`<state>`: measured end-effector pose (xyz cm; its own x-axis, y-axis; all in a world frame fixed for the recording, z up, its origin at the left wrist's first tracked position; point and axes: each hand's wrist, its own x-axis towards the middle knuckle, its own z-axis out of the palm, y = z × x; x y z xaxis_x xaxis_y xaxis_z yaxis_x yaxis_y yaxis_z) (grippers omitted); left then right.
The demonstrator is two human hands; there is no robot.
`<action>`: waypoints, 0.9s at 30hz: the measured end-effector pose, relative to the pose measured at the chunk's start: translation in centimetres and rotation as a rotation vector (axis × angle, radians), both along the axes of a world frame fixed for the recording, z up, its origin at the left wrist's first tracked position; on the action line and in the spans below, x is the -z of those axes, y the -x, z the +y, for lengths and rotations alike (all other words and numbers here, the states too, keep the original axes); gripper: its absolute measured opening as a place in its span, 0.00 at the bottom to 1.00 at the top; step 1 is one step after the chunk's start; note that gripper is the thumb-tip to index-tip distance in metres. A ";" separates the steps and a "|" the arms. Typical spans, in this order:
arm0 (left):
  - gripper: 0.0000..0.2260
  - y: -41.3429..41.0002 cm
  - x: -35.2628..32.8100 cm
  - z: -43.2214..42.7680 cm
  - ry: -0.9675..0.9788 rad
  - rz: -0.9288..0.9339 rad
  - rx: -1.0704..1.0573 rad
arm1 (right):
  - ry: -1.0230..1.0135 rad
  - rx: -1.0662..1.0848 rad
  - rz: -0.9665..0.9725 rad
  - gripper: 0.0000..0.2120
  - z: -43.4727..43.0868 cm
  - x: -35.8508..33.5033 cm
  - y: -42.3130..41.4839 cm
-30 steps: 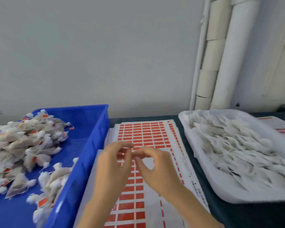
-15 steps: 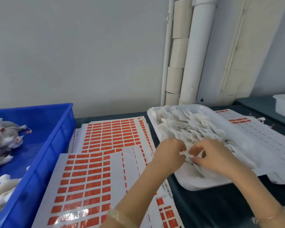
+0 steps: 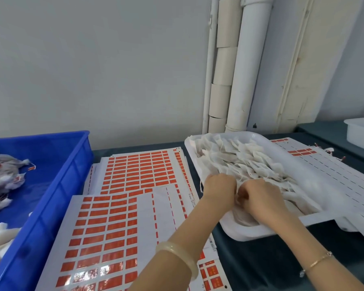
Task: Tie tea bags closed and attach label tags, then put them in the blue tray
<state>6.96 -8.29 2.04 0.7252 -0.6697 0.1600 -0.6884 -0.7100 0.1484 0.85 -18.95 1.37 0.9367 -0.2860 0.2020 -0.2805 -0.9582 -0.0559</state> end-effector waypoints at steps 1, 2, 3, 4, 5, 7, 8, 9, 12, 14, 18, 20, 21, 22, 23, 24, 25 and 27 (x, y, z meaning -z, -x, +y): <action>0.08 -0.1 -0.1 0.3 0.061 0.014 -0.001 | -0.041 -0.004 -0.031 0.08 -0.2 -0.2 0.2; 0.08 -0.2 -0.2 0.7 0.132 0.029 0.003 | -0.091 -0.009 -0.060 0.07 -0.4 -0.4 0.4; 0.08 -0.3 -0.4 1.2 0.207 0.039 0.012 | -0.157 -0.018 -0.089 0.06 -0.5 -0.7 0.7; 0.08 -0.3 -0.7 1.6 0.280 0.038 0.023 | -0.237 -0.032 -0.123 0.05 -0.6 -1.0 0.8; 0.08 -0.2 -1.2 2.1 0.348 0.033 0.036 | -0.315 -0.049 -0.175 0.04 -0.6 -1.4 0.9; 0.08 -0.1 -2.3 3.1 0.484 0.039 0.064 | -0.412 -0.093 -0.334 0.02 -0.1 -2.4 1.1; 0.08 -0.1 -3.0 3.7 0.565 0.061 0.079 | -0.431 -0.125 -0.422 0.02 0.4 -3.0 1.1; 0.07 -0.1 -3.7 4.4 0.644 0.079 0.096 | -0.452 -0.165 -0.501 0.02 1.0 -3.6 1.1; 0.03 0.2 -5.4 7.5 0.818 0.051 0.157 | -0.607 -0.302 -0.636 0.01 3.5 -5.1 1.0; 0.04 0.3 -5.5 10.3 0.857 0.061 0.155 | -0.697 -0.356 -0.654 0.02 5.6 -5.5 0.9; 0.05 0.3 -2.6 16.0 0.994 0.424 0.108 | -0.860 -0.437 -0.622 0.05 10.1 -4.1 1.0; 0.06 0.3 -0.3 18.3 1.106 0.543 0.041 | -0.943 -0.466 -0.554 0.08 12.4 -2.4 1.0; 0.07 0.5 0.9 19.2 1.151 0.594 -0.006 | -0.954 -0.477 -0.525 0.08 13.5 -1.3 0.8; 0.07 0.6 2.2 19.9 1.181 0.635 -0.054 | -0.933 -0.473 -0.513 0.05 14.4 0.0 0.5; 0.08 0.7 3.3 20.4 1.209 0.668 -0.101 | -0.907 -0.454 -0.510 0.02 15.2 1.2 0.0; 0.10 0.7 4.4 20.8 1.234 0.685 -0.141 | -0.897 -0.420 -0.507 0.02 15.9 2.4 -0.7; 0.13 0.6 5.3 21.1 1.251 0.697 -0.175 | -0.927 -0.385 -0.493 0.04 16.4 3.5 -1.4; 0.15 0.2 6.5 21.3 1.300 0.752 -0.208 | -1.067 -0.337 -0.408 0.06 17.4 4.9 -3.2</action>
<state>6.74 12.99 -4.44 0.9661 -0.2372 0.1016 -0.0758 0.1153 0.9904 4.02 -1.57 -3.55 0.9187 -0.2421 0.3121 0.2003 -0.3954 -0.8964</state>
